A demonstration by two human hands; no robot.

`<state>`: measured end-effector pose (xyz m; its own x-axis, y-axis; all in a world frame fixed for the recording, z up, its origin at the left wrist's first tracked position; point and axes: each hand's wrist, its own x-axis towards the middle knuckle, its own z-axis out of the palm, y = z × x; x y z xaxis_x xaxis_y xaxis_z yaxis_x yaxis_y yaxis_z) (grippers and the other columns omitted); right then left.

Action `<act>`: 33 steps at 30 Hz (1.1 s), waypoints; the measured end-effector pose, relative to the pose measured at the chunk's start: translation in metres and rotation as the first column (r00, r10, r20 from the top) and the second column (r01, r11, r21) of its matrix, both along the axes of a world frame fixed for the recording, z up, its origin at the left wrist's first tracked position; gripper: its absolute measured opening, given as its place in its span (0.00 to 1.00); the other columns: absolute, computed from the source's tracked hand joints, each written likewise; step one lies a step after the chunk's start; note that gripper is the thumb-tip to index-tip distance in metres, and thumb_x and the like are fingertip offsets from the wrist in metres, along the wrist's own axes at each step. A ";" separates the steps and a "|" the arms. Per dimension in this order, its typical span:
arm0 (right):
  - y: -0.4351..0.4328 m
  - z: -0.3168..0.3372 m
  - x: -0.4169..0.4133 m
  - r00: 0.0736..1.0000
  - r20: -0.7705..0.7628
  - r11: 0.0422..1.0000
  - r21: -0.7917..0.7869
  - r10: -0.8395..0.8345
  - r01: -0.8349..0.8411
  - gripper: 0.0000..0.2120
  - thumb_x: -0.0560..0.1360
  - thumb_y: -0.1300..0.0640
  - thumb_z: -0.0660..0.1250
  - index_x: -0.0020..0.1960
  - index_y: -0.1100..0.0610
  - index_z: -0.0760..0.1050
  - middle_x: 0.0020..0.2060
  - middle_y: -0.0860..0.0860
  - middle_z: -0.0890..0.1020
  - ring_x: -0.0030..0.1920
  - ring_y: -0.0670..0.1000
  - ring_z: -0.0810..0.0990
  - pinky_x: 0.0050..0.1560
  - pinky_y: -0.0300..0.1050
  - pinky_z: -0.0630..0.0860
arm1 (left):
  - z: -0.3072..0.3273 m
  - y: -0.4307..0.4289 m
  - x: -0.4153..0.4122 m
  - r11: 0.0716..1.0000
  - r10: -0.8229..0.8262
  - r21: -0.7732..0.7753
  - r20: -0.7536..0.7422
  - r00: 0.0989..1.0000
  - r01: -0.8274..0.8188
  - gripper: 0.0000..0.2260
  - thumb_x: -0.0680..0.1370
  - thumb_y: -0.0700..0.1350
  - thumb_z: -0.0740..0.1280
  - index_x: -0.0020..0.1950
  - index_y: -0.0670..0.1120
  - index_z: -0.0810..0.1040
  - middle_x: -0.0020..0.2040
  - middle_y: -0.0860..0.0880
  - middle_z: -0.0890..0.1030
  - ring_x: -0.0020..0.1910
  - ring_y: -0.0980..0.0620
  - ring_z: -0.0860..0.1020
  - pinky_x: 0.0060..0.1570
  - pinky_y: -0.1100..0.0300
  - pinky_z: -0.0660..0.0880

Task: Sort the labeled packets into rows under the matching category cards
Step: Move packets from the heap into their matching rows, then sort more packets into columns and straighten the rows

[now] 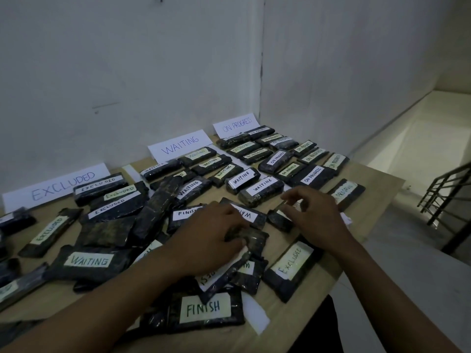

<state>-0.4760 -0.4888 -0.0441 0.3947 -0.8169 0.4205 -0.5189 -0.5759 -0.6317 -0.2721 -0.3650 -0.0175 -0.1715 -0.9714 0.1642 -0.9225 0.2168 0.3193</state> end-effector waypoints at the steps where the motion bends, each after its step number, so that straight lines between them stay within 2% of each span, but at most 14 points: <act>1: 0.001 0.004 0.005 0.998 -0.048 0.999 0.002 0.043 -0.043 0.06 0.72 0.53 0.72 0.48 0.50 0.79 0.40 0.42 0.80 0.37 0.35 0.75 0.36 0.27 0.64 | -0.001 0.001 0.005 1.000 0.019 0.024 0.024 1.000 -0.019 0.15 0.76 0.55 0.62 0.61 0.56 0.77 0.56 0.56 0.75 0.55 0.56 0.70 0.55 0.55 0.71; 4: 0.003 0.012 0.027 0.962 -0.251 0.994 0.022 0.112 -0.110 0.07 0.73 0.45 0.70 0.47 0.47 0.77 0.42 0.42 0.80 0.38 0.38 0.74 0.37 0.36 0.67 | -0.006 0.007 0.012 0.997 0.031 0.064 0.061 0.998 -0.035 0.17 0.75 0.56 0.60 0.62 0.55 0.76 0.58 0.58 0.74 0.56 0.55 0.71 0.54 0.53 0.72; 7: 0.004 0.015 0.046 0.875 -0.465 0.991 0.079 0.135 -0.111 0.13 0.71 0.43 0.70 0.50 0.47 0.74 0.45 0.44 0.79 0.45 0.45 0.77 0.41 0.44 0.74 | -0.008 0.014 0.015 0.998 0.050 0.022 0.041 0.998 -0.050 0.16 0.75 0.57 0.61 0.61 0.55 0.77 0.58 0.58 0.74 0.57 0.56 0.70 0.58 0.56 0.70; 9: 0.005 0.018 0.053 0.864 -0.473 0.984 0.122 0.174 -0.131 0.17 0.69 0.46 0.73 0.54 0.49 0.74 0.50 0.47 0.80 0.49 0.48 0.78 0.46 0.46 0.77 | -0.008 0.017 0.021 0.996 0.094 -0.009 0.057 0.994 -0.093 0.20 0.73 0.61 0.57 0.60 0.55 0.78 0.58 0.57 0.75 0.59 0.55 0.70 0.61 0.55 0.69; 12: 0.006 0.021 0.058 0.890 -0.410 0.978 0.140 0.200 -0.156 0.24 0.69 0.54 0.73 0.63 0.50 0.72 0.57 0.48 0.78 0.56 0.49 0.77 0.50 0.45 0.76 | -0.008 0.022 0.032 0.980 0.200 -0.015 0.072 0.977 -0.200 0.23 0.72 0.63 0.57 0.62 0.56 0.76 0.64 0.55 0.72 0.65 0.53 0.67 0.67 0.53 0.65; 15: 0.005 0.021 0.061 0.899 -0.391 0.979 0.127 0.195 -0.157 0.19 0.71 0.57 0.70 0.62 0.49 0.74 0.51 0.46 0.74 0.53 0.48 0.75 0.45 0.40 0.70 | -0.009 0.027 0.040 0.966 0.257 0.007 0.124 0.958 -0.260 0.23 0.75 0.63 0.58 0.67 0.57 0.71 0.70 0.54 0.66 0.70 0.52 0.62 0.72 0.50 0.58; 18: 0.005 0.021 0.063 0.945 -0.278 0.977 0.169 0.174 -0.131 0.14 0.73 0.55 0.70 0.58 0.49 0.75 0.49 0.45 0.75 0.49 0.46 0.75 0.39 0.36 0.68 | -0.010 0.031 0.043 0.961 0.261 0.058 0.137 0.956 -0.271 0.22 0.78 0.62 0.59 0.71 0.60 0.66 0.74 0.56 0.63 0.72 0.53 0.61 0.75 0.47 0.50; 22: 0.009 0.023 0.070 0.989 -0.051 0.945 0.306 0.136 -0.114 0.11 0.73 0.57 0.71 0.53 0.52 0.75 0.46 0.44 0.78 0.44 0.42 0.77 0.38 0.31 0.70 | -0.010 0.034 0.045 0.968 0.241 0.037 0.140 0.960 -0.249 0.23 0.77 0.62 0.58 0.71 0.61 0.66 0.74 0.56 0.63 0.71 0.53 0.61 0.72 0.51 0.57; 25: 0.011 0.024 0.078 0.990 0.082 0.901 0.411 0.116 -0.140 0.15 0.72 0.60 0.72 0.57 0.55 0.74 0.50 0.48 0.81 0.45 0.47 0.81 0.37 0.33 0.73 | -0.011 0.033 0.046 0.956 0.292 0.000 0.147 0.945 -0.295 0.22 0.78 0.59 0.61 0.71 0.60 0.66 0.74 0.54 0.63 0.71 0.52 0.61 0.69 0.52 0.62; 28: 0.014 0.026 0.088 0.978 0.169 0.861 0.473 0.121 -0.188 0.18 0.71 0.63 0.72 0.57 0.56 0.70 0.46 0.55 0.83 0.35 0.48 0.83 0.29 0.35 0.74 | -0.014 0.030 0.049 0.939 0.341 -0.025 0.195 0.920 -0.343 0.23 0.78 0.57 0.61 0.72 0.56 0.64 0.73 0.52 0.65 0.70 0.50 0.61 0.67 0.52 0.65; 30: 0.017 0.028 0.095 0.965 0.232 0.840 0.492 0.127 -0.229 0.26 0.69 0.65 0.73 0.61 0.53 0.64 0.44 0.55 0.83 0.33 0.50 0.84 0.30 0.39 0.76 | -0.015 0.028 0.050 0.932 0.358 -0.026 0.215 0.909 -0.361 0.25 0.77 0.57 0.62 0.73 0.54 0.64 0.71 0.52 0.67 0.68 0.49 0.62 0.65 0.52 0.66; 33: 0.022 0.030 0.103 0.944 0.297 0.822 0.495 0.145 -0.282 0.42 0.69 0.68 0.73 0.70 0.41 0.55 0.43 0.56 0.84 0.32 0.55 0.84 0.29 0.41 0.75 | -0.014 0.024 0.051 0.925 0.380 -0.058 0.179 0.907 -0.376 0.24 0.76 0.55 0.64 0.72 0.53 0.66 0.67 0.51 0.70 0.66 0.49 0.65 0.62 0.54 0.67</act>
